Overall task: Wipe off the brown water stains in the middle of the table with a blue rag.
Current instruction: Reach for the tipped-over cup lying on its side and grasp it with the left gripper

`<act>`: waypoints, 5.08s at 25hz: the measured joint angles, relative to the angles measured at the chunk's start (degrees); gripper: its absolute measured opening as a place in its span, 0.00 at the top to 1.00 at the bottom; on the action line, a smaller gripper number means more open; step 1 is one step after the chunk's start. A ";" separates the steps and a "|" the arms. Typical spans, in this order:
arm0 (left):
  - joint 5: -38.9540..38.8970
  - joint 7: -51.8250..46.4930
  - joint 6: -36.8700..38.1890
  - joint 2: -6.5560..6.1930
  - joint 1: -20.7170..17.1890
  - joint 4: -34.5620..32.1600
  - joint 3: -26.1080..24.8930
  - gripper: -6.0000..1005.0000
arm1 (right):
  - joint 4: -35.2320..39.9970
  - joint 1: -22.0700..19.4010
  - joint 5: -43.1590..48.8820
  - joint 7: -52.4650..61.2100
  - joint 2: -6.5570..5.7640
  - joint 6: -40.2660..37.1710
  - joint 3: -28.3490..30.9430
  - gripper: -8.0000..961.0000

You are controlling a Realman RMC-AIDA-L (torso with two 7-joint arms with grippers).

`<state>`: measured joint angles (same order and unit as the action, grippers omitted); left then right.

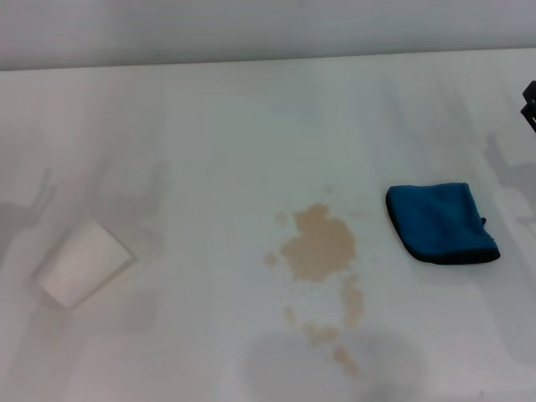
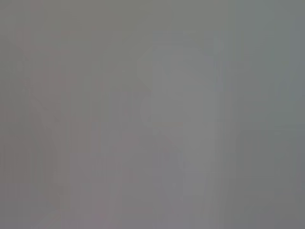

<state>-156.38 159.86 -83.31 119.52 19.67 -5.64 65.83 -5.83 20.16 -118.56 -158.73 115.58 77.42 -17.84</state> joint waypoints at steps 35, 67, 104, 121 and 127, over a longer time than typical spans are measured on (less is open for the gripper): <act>42.92 -65.79 12.31 -13.11 -9.38 -37.95 -8.13 0.12 | 0.55 0.20 0.00 0.13 -0.14 -0.65 0.43 0.09; 113.64 -100.61 -23.08 -13.83 14.69 -57.42 -20.41 0.12 | 2.93 -0.83 -0.25 4.71 -0.36 -0.86 0.59 0.09; 128.23 -96.39 -6.90 -2.29 15.03 -53.10 -11.06 0.12 | 2.93 -0.65 -0.09 5.39 -0.36 -0.18 0.34 0.09; 126.31 -95.23 0.43 -0.89 14.29 -49.71 -8.79 0.13 | 4.23 -0.91 0.00 6.76 -0.35 0.14 0.12 0.09; 126.03 -95.48 2.14 -0.84 14.51 -48.71 -8.78 0.13 | 4.30 -1.07 0.00 6.83 -0.35 0.12 0.08 0.09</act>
<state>-30.34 64.38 -81.18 118.69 34.18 -54.35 57.05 -1.52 19.09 -118.56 -151.90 115.22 77.54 -17.76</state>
